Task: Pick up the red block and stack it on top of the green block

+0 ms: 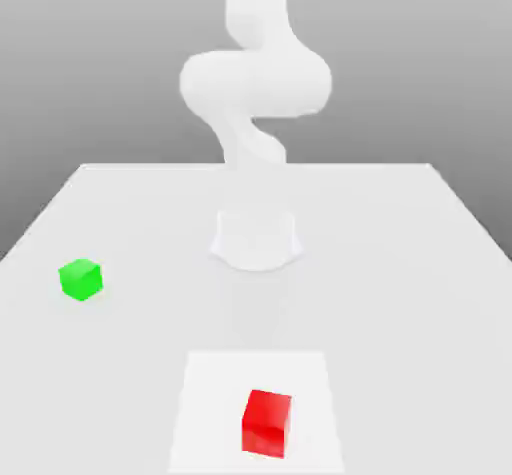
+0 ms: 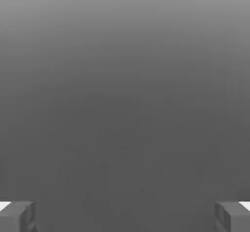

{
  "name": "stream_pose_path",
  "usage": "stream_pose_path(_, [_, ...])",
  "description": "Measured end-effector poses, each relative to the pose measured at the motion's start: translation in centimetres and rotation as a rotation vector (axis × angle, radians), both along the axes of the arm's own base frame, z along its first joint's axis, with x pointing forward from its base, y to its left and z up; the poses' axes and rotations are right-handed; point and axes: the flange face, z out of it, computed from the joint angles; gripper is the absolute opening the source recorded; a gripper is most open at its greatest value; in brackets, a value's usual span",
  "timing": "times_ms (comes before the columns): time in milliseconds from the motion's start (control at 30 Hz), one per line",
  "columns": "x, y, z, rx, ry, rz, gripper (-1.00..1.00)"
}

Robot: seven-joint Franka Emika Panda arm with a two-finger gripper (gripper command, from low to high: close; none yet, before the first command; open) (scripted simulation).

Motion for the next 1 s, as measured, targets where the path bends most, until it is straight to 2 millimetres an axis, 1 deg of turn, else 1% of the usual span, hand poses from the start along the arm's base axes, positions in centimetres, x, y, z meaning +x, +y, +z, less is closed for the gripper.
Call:
stream_pose_path(100, [3.7,0.2,-5.5,0.003,0.095,-0.028,0.00])
stream_pose_path(200, [6.5,0.3,-11.2,0.008,0.186,-0.053,0.00])
stream_pose_path(300, [8.5,0.3,-17.1,0.016,0.277,-0.077,0.00])
stream_pose_path(400, [9.7,0.4,-23.1,0.025,0.367,-0.100,0.00])
stream_pose_path(467, [10.1,0.4,-27.2,0.032,0.427,-0.115,0.00])
stream_pose_path(567, [10.0,0.5,-33.2,0.045,0.517,-0.136,0.00])
stream_pose_path(667, [9.2,0.6,-39.0,0.062,0.607,-0.157,0.00])
stream_pose_path(767, [7.7,1.0,-44.5,0.080,0.693,-0.176,0.00])
stream_pose_path(933, [7.3,1.0,-51.1,0.086,0.719,-0.182,0.00])
stream_pose_path(967, [7.2,1.0,-52.0,0.086,0.719,-0.182,-1.00])
stream_pose_path(1000, [7.2,1.0,-52.0,0.086,0.719,-0.182,-1.00])
